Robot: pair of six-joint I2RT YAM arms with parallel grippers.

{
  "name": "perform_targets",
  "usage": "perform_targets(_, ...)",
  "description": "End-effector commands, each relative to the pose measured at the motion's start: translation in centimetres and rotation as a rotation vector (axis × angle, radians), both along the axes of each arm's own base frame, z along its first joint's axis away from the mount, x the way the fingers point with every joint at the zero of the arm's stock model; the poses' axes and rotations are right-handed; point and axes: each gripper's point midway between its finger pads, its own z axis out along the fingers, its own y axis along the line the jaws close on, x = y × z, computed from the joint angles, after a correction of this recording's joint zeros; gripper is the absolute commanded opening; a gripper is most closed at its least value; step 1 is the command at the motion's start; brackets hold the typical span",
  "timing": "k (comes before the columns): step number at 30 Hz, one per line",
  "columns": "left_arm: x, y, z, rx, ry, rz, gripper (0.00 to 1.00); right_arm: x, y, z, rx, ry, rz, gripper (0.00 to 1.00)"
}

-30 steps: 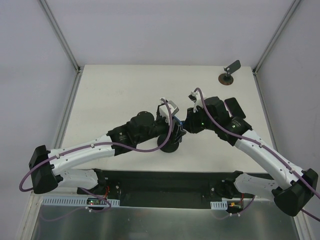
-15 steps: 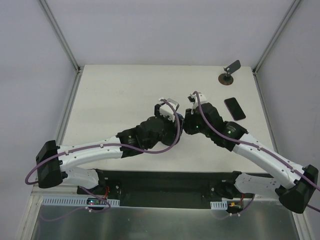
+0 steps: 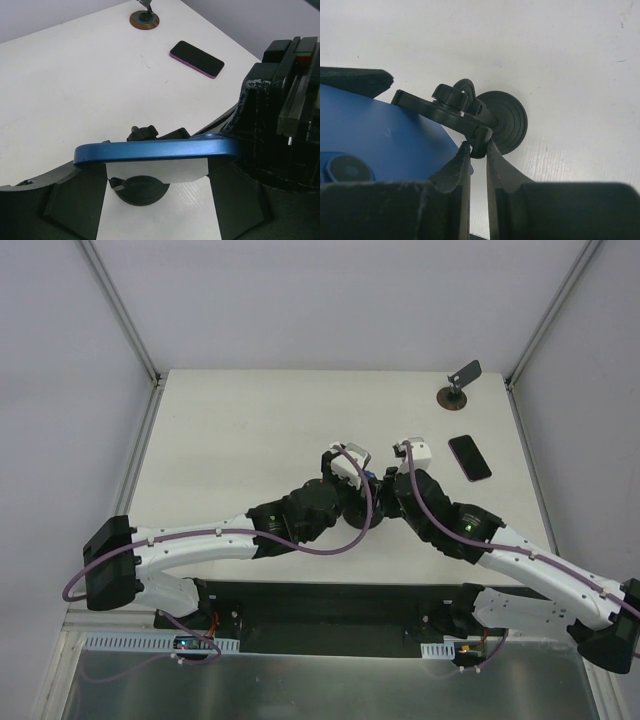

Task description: Place the phone on the phone stand

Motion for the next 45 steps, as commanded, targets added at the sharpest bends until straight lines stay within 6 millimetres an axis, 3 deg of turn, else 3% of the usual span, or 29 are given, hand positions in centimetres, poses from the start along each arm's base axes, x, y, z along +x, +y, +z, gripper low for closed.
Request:
perform_targets(1,3.0,4.7,-3.1,0.199,-0.004,0.135,0.0,-2.6,3.2,4.7,0.201,-0.045,0.241,0.0)
perform_targets(7,-2.1,1.2,-0.5,0.086,0.059,-0.228,0.0,-2.7,3.7,2.8,0.197,0.049,0.403,0.0)
perform_targets(10,-4.7,0.4,0.3,0.074,0.054,-0.391,0.0,-2.5,3.9,2.1,0.14,0.072,0.44,0.0)
perform_targets(14,-6.0,0.9,2.5,0.032,0.048,-0.439,0.0,-2.0,3.6,1.3,0.107,0.119,0.431,0.0)
perform_targets(17,-6.5,1.6,5.1,-0.052,0.067,-0.422,0.0,-2.4,3.4,1.8,0.099,0.118,0.448,0.44)
perform_targets(19,-6.5,1.9,6.5,-0.102,0.079,-0.403,0.0,-2.8,3.3,2.5,0.099,0.117,0.462,0.61)
perform_targets(20,-6.7,2.1,7.1,-0.14,0.104,-0.391,0.0,-2.9,3.1,3.0,0.101,0.111,0.463,0.76)
perform_targets(23,-6.4,2.6,8.1,-0.207,0.145,-0.351,0.0,-4.0,2.3,3.8,0.107,0.106,0.477,0.89)
perform_targets(29,-4.5,4.2,8.3,-0.276,0.246,-0.213,0.0,-6.2,-0.2,5.0,0.06,0.038,0.532,0.92)
perform_targets(32,-3.5,4.9,8.4,-0.293,0.307,-0.129,0.0,-8.2,0.1,6.6,0.124,-0.04,0.644,0.92)
perform_targets(34,-3.2,5.1,8.8,-0.288,0.339,-0.099,0.0,-9.5,1.7,7.7,0.194,-0.081,0.743,0.92)
perform_targets(40,-3.0,5.1,9.8,-0.394,0.448,-0.054,0.0,-7.3,3.8,9.0,0.168,-0.185,0.652,0.85)
perform_targets(45,-3.4,5.1,10.1,-0.466,0.522,-0.053,0.0,-6.1,5.2,10.5,0.232,-0.257,0.614,0.69)
